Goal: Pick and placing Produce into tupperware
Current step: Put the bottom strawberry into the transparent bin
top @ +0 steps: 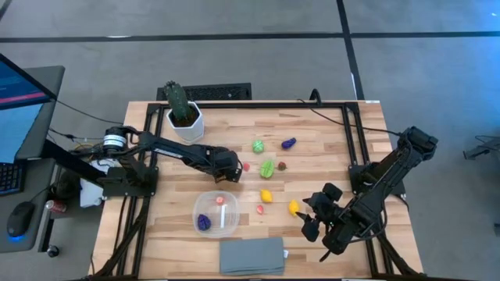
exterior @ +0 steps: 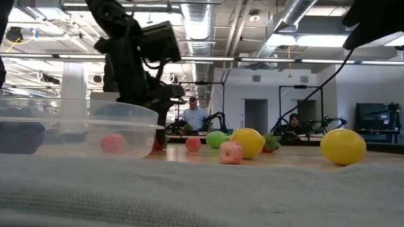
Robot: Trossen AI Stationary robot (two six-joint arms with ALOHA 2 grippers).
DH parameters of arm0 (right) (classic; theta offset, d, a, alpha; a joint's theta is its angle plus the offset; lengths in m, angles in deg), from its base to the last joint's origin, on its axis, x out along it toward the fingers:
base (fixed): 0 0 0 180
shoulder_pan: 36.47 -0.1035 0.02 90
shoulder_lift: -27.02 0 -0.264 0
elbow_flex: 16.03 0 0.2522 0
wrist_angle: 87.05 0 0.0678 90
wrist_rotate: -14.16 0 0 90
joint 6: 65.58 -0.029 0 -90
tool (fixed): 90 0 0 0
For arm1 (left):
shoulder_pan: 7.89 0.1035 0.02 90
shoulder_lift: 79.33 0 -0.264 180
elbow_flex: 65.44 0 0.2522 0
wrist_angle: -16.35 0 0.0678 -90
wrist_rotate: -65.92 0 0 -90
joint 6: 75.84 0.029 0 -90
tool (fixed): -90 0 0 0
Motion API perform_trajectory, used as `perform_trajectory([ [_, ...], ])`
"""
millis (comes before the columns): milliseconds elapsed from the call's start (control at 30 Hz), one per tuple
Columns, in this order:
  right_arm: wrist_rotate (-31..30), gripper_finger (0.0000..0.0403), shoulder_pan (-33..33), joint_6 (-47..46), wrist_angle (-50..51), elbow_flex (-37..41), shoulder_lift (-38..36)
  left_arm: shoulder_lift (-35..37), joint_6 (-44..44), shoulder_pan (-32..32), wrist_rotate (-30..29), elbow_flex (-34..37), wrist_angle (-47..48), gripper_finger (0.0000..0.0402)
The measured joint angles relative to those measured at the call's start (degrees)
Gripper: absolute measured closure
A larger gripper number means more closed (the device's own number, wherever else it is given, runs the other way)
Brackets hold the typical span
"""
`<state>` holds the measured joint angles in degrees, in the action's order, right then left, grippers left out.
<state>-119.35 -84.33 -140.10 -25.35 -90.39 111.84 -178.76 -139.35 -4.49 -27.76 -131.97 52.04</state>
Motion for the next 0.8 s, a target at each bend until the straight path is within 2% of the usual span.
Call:
perform_trajectory([
  [300, 0.2, 0.0132, -2.04, -2.69, -0.57, 0.0, 0.0, -8.71, 7.9, -0.64, -2.46, -13.79, 15.91, 0.0154],
  [533, 0.02, 0.0132, -3.54, -5.01, -0.02, 0.0, 0.0, -9.6, 10.65, 0.29, -1.28, -15.7, 14.69, 0.0154],
  [800, -0.04, 0.0132, -3.4, -5.05, -0.04, 0.0, 0.0, -9.6, 12.38, 0.45, -0.04, -15.69, 17.39, 0.0154],
])
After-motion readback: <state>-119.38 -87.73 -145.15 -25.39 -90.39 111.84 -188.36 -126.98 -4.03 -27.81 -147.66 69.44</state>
